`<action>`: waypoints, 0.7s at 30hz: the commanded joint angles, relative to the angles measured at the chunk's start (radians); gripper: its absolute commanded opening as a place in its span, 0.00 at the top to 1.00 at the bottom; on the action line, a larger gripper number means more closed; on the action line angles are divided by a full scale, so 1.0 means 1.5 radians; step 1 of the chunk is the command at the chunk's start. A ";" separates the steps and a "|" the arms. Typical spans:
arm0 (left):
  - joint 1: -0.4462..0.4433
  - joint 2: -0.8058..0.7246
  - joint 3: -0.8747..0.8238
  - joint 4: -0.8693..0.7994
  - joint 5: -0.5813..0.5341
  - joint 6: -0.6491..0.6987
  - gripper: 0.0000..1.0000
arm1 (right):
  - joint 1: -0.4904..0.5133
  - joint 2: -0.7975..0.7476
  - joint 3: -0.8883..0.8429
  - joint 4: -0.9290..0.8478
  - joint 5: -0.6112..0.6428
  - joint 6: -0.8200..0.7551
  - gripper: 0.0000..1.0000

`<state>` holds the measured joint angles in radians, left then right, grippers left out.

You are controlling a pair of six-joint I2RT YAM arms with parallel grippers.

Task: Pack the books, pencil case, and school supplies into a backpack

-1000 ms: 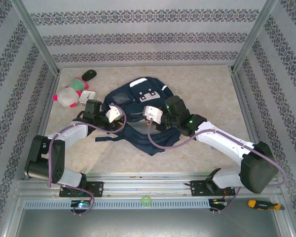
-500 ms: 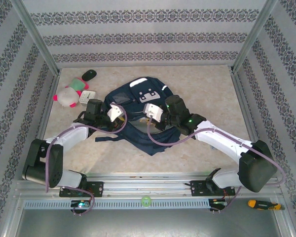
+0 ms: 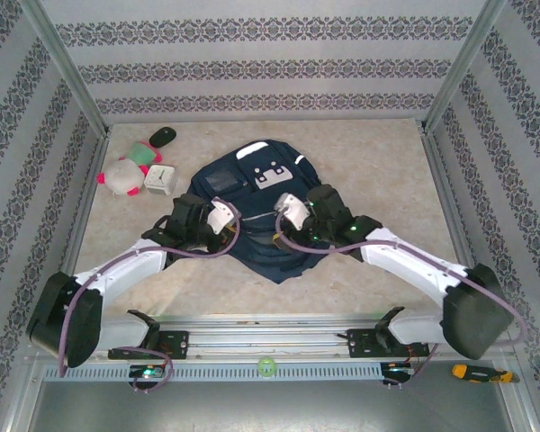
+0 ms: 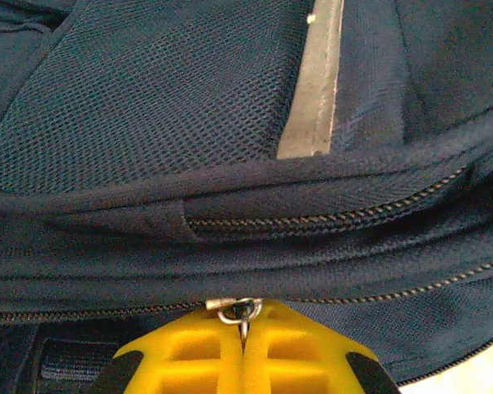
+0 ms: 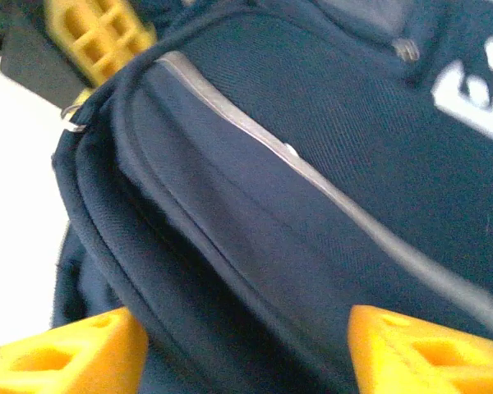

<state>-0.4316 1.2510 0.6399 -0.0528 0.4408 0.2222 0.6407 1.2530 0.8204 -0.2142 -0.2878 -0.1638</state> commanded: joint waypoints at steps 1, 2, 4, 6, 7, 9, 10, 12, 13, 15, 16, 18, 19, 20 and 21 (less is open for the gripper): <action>-0.024 -0.031 -0.011 0.008 0.007 -0.037 1.00 | -0.015 -0.085 -0.032 -0.058 0.035 0.280 0.28; -0.027 -0.034 -0.013 0.007 0.008 -0.034 1.00 | -0.015 -0.104 -0.045 -0.073 0.076 0.365 0.28; -0.032 -0.037 -0.014 0.004 0.003 -0.036 1.00 | -0.028 -0.126 -0.064 -0.109 0.103 0.486 0.29; -0.041 -0.037 -0.013 -0.003 -0.001 -0.042 1.00 | -0.046 -0.144 -0.093 -0.101 0.094 0.604 0.29; -0.046 -0.038 -0.013 -0.007 -0.004 -0.046 1.00 | -0.048 -0.148 -0.110 -0.077 0.085 0.647 0.29; -0.060 -0.036 -0.013 -0.017 -0.013 -0.064 1.00 | -0.043 -0.146 -0.149 -0.007 0.064 0.739 0.30; -0.064 -0.038 -0.013 -0.021 -0.018 -0.073 1.00 | -0.038 -0.138 -0.160 0.017 0.058 0.771 0.31; -0.077 -0.039 -0.018 -0.022 -0.028 -0.097 1.00 | -0.017 -0.117 -0.177 0.064 0.068 0.823 0.34; -0.084 -0.039 -0.022 -0.022 -0.026 -0.103 1.00 | -0.006 -0.108 -0.185 0.101 0.075 0.837 0.36; -0.099 -0.037 -0.029 -0.019 -0.026 -0.110 1.00 | 0.009 -0.085 -0.199 0.175 0.096 0.868 0.42; -0.103 -0.036 -0.030 -0.020 -0.023 -0.112 1.00 | 0.012 -0.073 -0.203 0.201 0.103 0.881 0.45; -0.113 -0.035 -0.030 -0.019 -0.012 -0.118 1.00 | 0.018 -0.046 -0.207 0.248 0.124 0.905 0.51; -0.117 -0.034 -0.031 -0.016 -0.004 -0.123 1.00 | 0.020 -0.035 -0.207 0.266 0.131 0.912 0.54; -0.122 -0.034 -0.031 -0.009 0.006 -0.131 0.99 | 0.024 -0.026 -0.206 0.280 0.144 0.919 0.57; -0.128 -0.034 -0.031 -0.003 0.014 -0.138 0.98 | 0.027 -0.019 -0.204 0.292 0.159 0.925 0.59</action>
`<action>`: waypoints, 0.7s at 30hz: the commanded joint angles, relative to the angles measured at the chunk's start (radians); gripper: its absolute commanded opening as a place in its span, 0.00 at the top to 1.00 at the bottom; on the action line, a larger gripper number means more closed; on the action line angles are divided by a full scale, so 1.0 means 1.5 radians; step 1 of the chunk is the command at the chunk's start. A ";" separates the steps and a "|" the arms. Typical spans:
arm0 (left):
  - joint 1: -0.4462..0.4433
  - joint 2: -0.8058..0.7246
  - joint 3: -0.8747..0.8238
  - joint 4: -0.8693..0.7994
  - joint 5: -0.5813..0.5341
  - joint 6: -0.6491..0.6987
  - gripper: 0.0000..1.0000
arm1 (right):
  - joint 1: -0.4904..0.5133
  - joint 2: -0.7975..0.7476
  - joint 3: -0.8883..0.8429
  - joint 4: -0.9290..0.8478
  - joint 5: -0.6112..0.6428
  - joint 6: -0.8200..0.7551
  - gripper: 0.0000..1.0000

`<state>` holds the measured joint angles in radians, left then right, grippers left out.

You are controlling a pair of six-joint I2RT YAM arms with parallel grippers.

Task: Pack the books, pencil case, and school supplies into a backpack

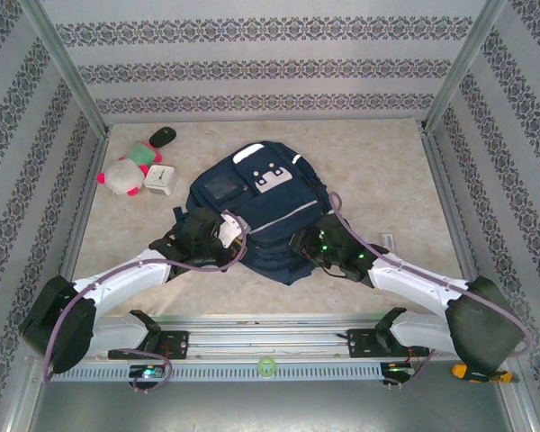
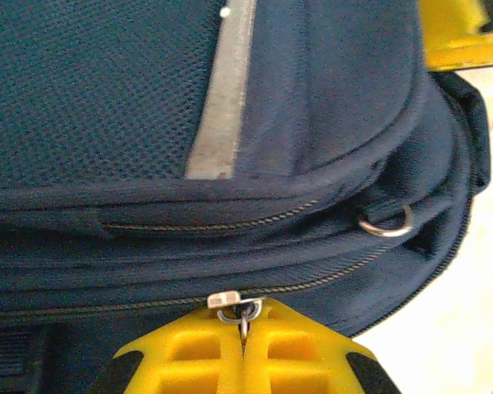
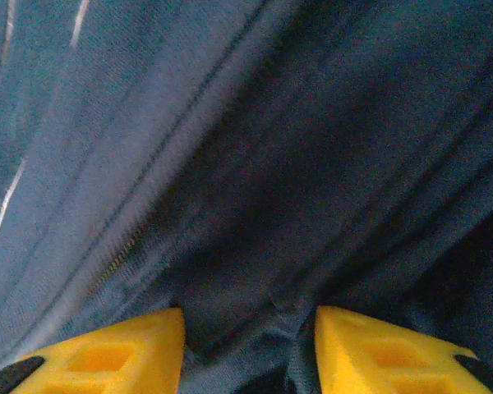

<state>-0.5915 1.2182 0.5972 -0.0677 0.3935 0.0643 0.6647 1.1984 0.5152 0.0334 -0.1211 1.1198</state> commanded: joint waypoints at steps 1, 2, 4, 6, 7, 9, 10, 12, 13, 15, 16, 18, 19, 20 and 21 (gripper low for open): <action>-0.028 -0.012 -0.001 0.012 0.051 -0.039 0.98 | 0.015 0.021 0.003 0.132 0.060 0.070 0.61; -0.038 -0.011 0.002 0.019 0.051 -0.049 0.98 | 0.018 0.025 0.009 0.132 0.077 0.070 0.63; -0.058 -0.007 0.006 0.044 0.054 -0.073 0.97 | 0.022 0.030 0.016 0.133 0.105 0.071 0.66; -0.085 0.007 0.011 0.081 0.063 -0.098 0.94 | 0.026 0.036 0.022 0.135 0.128 0.073 0.69; -0.097 0.018 0.014 0.099 0.066 -0.109 0.93 | 0.026 0.040 0.025 0.134 0.136 0.071 0.70; -0.125 0.047 0.027 0.142 0.077 -0.135 0.91 | 0.028 0.050 0.032 0.137 0.148 0.071 0.71; -0.137 0.063 0.033 0.160 0.083 -0.141 0.89 | 0.029 0.055 0.034 0.139 0.149 0.069 0.71; -0.156 0.086 0.046 0.187 0.080 -0.146 0.86 | 0.032 0.061 0.037 0.138 0.152 0.067 0.71; -0.160 0.092 0.052 0.193 0.079 -0.148 0.85 | 0.032 0.062 0.037 0.139 0.151 0.066 0.71; -0.165 0.103 0.060 0.202 0.081 -0.149 0.83 | 0.034 0.067 0.039 0.142 0.154 0.061 0.72; -0.170 0.119 0.077 0.209 0.083 -0.152 0.74 | 0.034 0.068 0.040 0.141 0.154 0.052 0.72; -0.170 0.090 0.083 0.175 0.068 -0.124 0.55 | 0.025 0.048 0.047 0.121 0.132 -0.004 0.68; -0.170 0.068 0.079 0.149 0.061 -0.101 0.50 | 0.020 0.038 0.049 0.110 0.118 -0.029 0.66; -0.169 0.046 0.077 0.119 0.058 -0.076 0.45 | 0.015 0.029 0.049 0.101 0.104 -0.049 0.63; -0.167 0.017 0.074 0.082 0.054 -0.041 0.41 | 0.008 0.015 0.048 0.087 0.090 -0.073 0.60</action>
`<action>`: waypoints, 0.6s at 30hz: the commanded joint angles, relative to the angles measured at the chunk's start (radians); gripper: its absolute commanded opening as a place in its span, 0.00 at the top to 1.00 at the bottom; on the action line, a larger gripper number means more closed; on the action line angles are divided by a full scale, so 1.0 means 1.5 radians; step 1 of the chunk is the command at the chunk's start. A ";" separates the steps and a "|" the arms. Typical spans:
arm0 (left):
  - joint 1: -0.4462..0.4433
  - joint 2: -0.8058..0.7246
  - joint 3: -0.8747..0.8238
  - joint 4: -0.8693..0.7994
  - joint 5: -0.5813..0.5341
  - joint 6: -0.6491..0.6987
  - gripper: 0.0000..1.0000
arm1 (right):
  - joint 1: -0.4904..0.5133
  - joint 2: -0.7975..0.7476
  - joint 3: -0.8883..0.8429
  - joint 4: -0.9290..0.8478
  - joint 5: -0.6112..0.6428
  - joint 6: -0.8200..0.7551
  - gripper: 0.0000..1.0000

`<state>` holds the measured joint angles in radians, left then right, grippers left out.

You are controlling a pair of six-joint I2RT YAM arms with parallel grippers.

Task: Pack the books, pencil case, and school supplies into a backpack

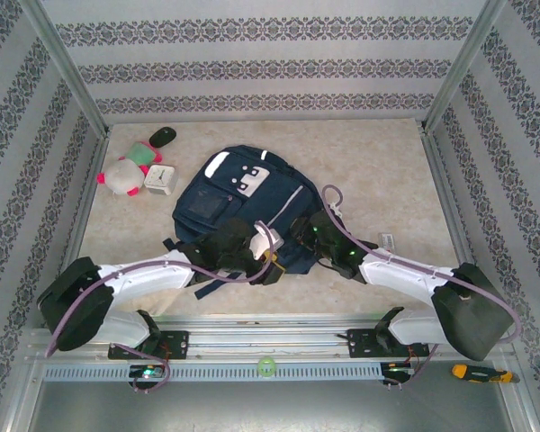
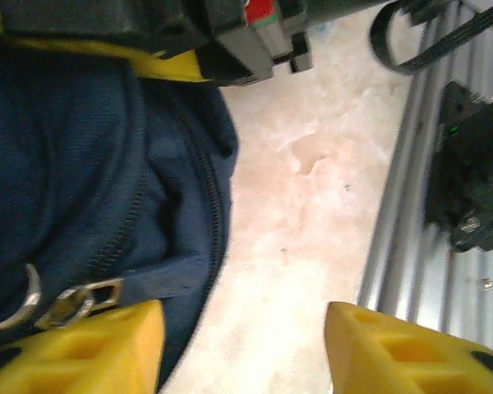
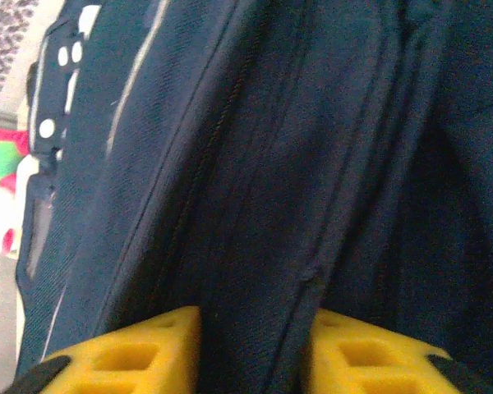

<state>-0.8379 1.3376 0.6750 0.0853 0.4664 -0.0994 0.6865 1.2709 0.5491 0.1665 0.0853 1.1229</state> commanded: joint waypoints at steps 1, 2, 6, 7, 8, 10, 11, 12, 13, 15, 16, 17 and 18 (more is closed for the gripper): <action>-0.002 -0.096 0.018 -0.057 -0.002 0.103 0.36 | -0.014 -0.047 0.025 -0.019 -0.066 -0.102 0.57; 0.001 -0.123 0.015 -0.084 -0.010 0.132 0.33 | -0.022 -0.059 0.024 -0.033 -0.084 -0.128 0.54; 0.041 -0.218 -0.001 -0.170 -0.050 0.279 0.24 | -0.051 -0.121 0.022 -0.115 -0.146 -0.237 0.48; 0.055 -0.229 0.000 -0.185 -0.058 0.313 0.24 | -0.054 -0.140 0.023 -0.144 -0.154 -0.266 0.48; 0.069 -0.232 -0.001 -0.191 -0.060 0.340 0.23 | -0.054 -0.155 0.026 -0.170 -0.157 -0.290 0.48; 0.099 -0.227 -0.012 -0.177 -0.064 0.426 0.23 | -0.054 -0.191 0.024 -0.210 -0.163 -0.338 0.47; 0.108 -0.215 -0.015 -0.168 -0.071 0.463 0.23 | -0.054 -0.205 0.020 -0.218 -0.169 -0.355 0.47; 0.115 -0.195 -0.014 -0.162 -0.084 0.510 0.23 | -0.052 -0.223 0.015 -0.224 -0.173 -0.374 0.47; 0.119 -0.172 -0.009 -0.155 -0.097 0.544 0.23 | -0.048 -0.239 0.009 -0.225 -0.176 -0.387 0.47; 0.128 -0.124 0.006 -0.146 -0.097 0.589 0.23 | -0.037 -0.265 -0.005 -0.218 -0.181 -0.404 0.47; 0.130 -0.100 0.016 -0.147 -0.090 0.606 0.23 | -0.031 -0.276 -0.014 -0.211 -0.180 -0.409 0.47; 0.132 -0.082 0.023 -0.148 -0.084 0.614 0.23 | -0.026 -0.283 -0.019 -0.207 -0.177 -0.409 0.48; 0.133 -0.062 0.029 -0.147 -0.077 0.624 0.23 | -0.018 -0.290 -0.025 -0.203 -0.174 -0.409 0.48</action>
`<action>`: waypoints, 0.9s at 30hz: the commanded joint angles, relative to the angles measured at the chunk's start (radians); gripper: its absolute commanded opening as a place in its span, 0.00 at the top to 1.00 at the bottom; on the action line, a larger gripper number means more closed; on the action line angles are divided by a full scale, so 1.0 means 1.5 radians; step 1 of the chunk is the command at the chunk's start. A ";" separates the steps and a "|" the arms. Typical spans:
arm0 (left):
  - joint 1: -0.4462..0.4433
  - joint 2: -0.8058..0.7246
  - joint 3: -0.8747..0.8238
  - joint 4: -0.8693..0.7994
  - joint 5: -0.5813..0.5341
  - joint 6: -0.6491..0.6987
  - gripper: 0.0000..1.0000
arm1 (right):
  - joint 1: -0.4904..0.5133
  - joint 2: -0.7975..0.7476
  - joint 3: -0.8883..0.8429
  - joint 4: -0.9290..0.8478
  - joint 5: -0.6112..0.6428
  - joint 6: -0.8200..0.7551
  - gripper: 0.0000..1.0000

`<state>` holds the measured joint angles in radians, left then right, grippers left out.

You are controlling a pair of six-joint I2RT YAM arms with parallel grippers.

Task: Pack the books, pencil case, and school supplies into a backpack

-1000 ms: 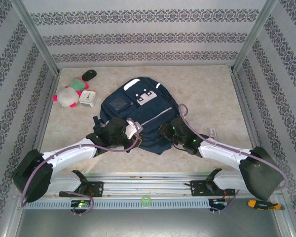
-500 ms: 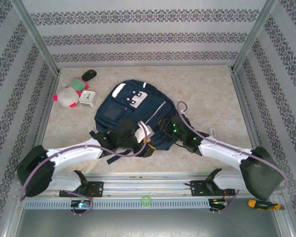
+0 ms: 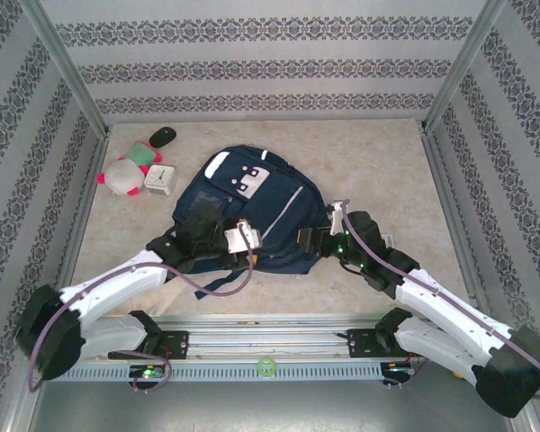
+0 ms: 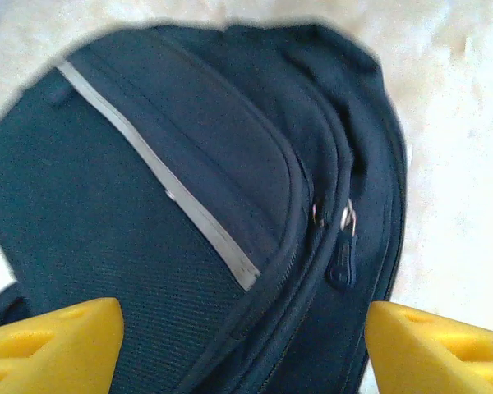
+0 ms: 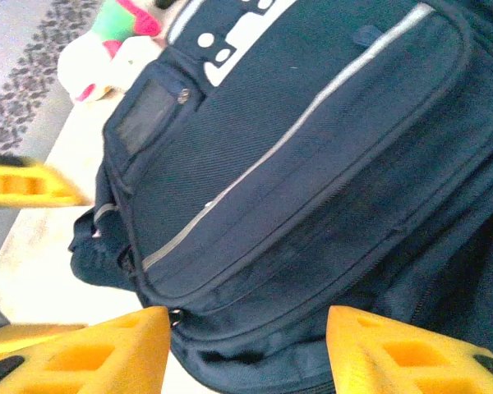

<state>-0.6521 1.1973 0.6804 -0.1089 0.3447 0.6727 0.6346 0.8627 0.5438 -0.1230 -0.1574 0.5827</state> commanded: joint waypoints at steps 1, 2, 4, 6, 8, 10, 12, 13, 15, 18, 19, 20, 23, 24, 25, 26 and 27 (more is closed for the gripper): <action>0.009 0.049 0.029 -0.011 0.008 0.116 0.22 | 0.023 -0.024 -0.025 -0.007 -0.011 -0.050 0.48; 0.009 0.063 0.028 0.000 0.007 0.119 0.22 | 0.028 -0.027 -0.028 -0.006 -0.009 -0.051 0.48; 0.009 0.090 0.026 0.030 0.001 0.118 0.21 | 0.038 -0.031 -0.034 -0.002 0.001 -0.049 0.48; 0.009 0.114 0.022 0.068 -0.024 0.115 0.28 | 0.043 -0.031 -0.036 0.002 0.003 -0.047 0.48; 0.009 0.128 0.032 0.078 -0.043 0.080 0.70 | 0.049 -0.033 -0.034 -0.001 0.004 -0.052 0.48; 0.010 0.119 0.063 0.038 -0.008 0.004 0.91 | 0.051 -0.037 -0.014 -0.047 0.021 -0.091 0.52; 0.010 0.110 0.078 0.022 0.059 -0.087 0.96 | 0.049 -0.040 0.028 -0.145 0.105 -0.105 0.52; 0.010 0.107 0.077 0.030 0.071 -0.126 0.98 | 0.047 -0.040 0.051 -0.185 0.128 -0.105 0.52; 0.010 0.103 0.066 0.061 0.076 -0.200 1.00 | 0.054 -0.035 0.082 -0.214 0.115 -0.090 0.52; 0.010 0.102 0.056 0.088 0.105 -0.275 1.00 | 0.098 -0.009 0.102 -0.199 0.104 -0.011 0.54; 0.010 0.104 0.059 0.085 0.114 -0.287 1.00 | 0.122 0.005 0.105 -0.188 0.110 0.012 0.54; 0.010 0.104 0.060 0.082 0.118 -0.297 1.00 | 0.145 0.016 0.108 -0.182 0.127 0.029 0.54; 0.010 0.102 0.065 0.074 0.118 -0.310 1.00 | 0.188 0.051 0.113 -0.163 0.170 0.079 0.54; 0.014 0.102 0.066 0.075 0.122 -0.316 1.00 | 0.194 0.062 0.110 -0.150 0.176 0.098 0.54; 0.016 0.104 0.066 0.078 0.129 -0.323 1.00 | 0.200 0.077 0.104 -0.131 0.177 0.110 0.54; 0.019 0.107 0.068 0.079 0.135 -0.331 1.00 | 0.206 0.091 0.101 -0.116 0.180 0.117 0.54; 0.021 0.109 0.071 0.080 0.141 -0.337 1.00 | 0.213 0.106 0.102 -0.108 0.193 0.125 0.55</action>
<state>-0.6388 1.3773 0.7654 -0.0319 0.4820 0.2741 0.9337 0.9886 0.6968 -0.3439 0.0601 0.6838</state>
